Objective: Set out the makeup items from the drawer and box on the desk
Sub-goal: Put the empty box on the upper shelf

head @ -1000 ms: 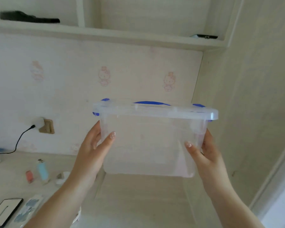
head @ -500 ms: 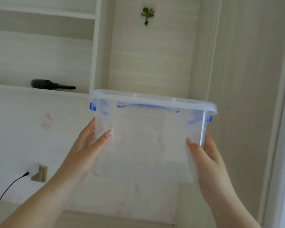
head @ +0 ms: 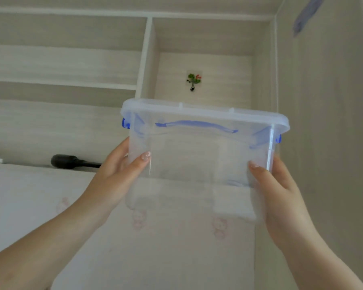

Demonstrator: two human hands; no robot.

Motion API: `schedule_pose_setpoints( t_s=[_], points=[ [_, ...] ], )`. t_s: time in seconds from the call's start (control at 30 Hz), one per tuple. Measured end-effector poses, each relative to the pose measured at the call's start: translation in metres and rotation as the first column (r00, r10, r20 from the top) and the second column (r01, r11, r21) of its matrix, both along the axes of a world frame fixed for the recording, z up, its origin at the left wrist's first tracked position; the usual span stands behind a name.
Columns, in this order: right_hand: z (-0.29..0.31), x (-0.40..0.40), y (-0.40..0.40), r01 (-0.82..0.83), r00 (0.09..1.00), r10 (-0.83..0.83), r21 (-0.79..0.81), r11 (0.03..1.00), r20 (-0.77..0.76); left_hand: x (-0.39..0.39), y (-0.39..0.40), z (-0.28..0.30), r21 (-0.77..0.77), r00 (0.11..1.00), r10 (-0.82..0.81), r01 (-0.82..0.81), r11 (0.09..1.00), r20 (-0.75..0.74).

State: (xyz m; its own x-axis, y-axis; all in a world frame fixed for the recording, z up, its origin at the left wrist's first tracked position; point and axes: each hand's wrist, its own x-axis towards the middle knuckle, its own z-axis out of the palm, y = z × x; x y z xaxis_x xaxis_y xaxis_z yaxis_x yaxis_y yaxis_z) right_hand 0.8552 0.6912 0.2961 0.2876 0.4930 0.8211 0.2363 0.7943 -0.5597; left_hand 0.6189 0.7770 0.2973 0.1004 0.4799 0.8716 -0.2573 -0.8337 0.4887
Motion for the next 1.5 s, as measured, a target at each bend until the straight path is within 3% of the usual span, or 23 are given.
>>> schedule_pose_setpoints(
  t_s=[0.17, 0.77, 1.03, 1.13, 1.5],
  points=[
    [0.034, -0.004, 0.036, 0.083, 0.995, -0.087, 0.078, 0.994, 0.055, -0.006, 0.032, 0.033, 0.046, 0.998, 0.066, -0.066, 0.997, 0.005],
    [0.049, 0.033, 0.162, 0.226, 0.97, -0.218, -0.076, 0.971, 0.105, 0.038, 0.161, 0.041, -0.094, 0.973, 0.225, -0.23, 0.969, -0.059],
    [0.043, 0.049, 0.208, 0.234, 0.967, -0.206, -0.192, 0.953, 0.152, 0.048, 0.203, 0.038, -0.178, 0.958, 0.285, -0.287, 0.941, -0.038],
    [0.041, 0.054, 0.222, 0.231, 0.955, -0.173, -0.239, 0.943, 0.241, 0.049, 0.219, 0.036, -0.221, 0.945, 0.324, -0.325, 0.92, -0.041],
    [0.051, 0.059, 0.233, 0.249, 0.925, -0.124, -0.326, 0.912, 0.36, 0.049, 0.242, 0.045, -0.24, 0.914, 0.384, -0.406, 0.882, -0.132]
  ],
)
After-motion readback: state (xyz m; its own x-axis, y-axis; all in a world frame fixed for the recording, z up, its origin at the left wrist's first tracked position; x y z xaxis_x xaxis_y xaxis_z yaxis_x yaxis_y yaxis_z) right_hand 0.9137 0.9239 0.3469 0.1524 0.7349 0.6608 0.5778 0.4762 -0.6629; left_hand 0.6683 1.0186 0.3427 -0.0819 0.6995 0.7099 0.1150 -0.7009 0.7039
